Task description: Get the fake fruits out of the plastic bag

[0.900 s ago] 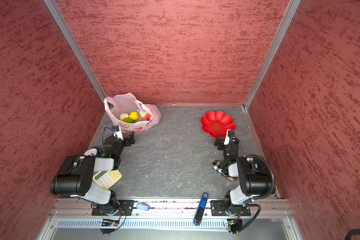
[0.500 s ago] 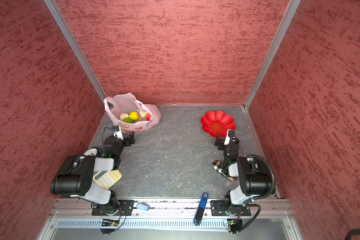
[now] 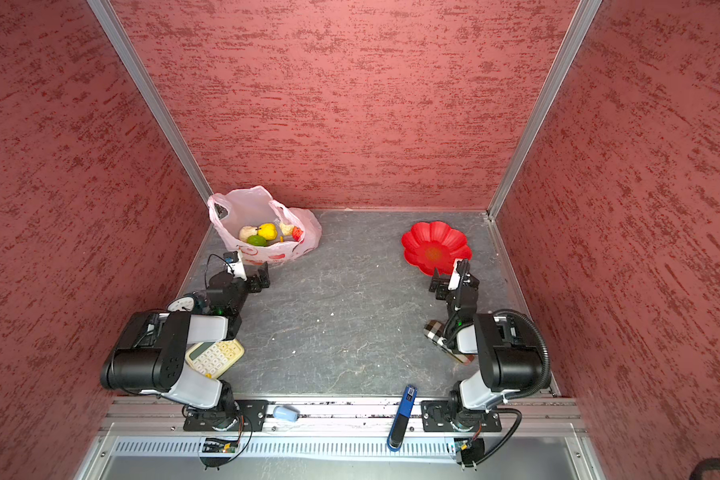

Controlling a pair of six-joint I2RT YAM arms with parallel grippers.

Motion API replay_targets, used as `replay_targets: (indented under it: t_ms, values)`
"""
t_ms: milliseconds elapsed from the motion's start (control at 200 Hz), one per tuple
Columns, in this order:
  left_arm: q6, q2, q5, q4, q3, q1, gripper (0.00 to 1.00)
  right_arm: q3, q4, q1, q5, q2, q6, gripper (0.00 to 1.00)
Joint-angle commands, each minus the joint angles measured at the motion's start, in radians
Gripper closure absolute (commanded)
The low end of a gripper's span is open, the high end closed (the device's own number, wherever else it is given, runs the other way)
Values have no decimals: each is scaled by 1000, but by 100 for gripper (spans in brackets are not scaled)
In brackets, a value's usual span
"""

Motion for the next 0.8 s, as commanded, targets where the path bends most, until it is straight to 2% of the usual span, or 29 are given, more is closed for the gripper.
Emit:
replay_targets:
  t_ms: [0,531,666,791]
  values:
    - [14,0,7,0,-2,2,1,24,12,-5,-17,-7,-9,1]
    - [21,-31,21,20,-23,2,1,32,-16,-12,-7,-23,1,1]
    - [17,-187,5,-82,-37,-2,1,81,-212,-12,72,-145,29,1]
    - [-71,-387,-44,-380,29,13,1,174,-481,-12,159,-254,133,1]
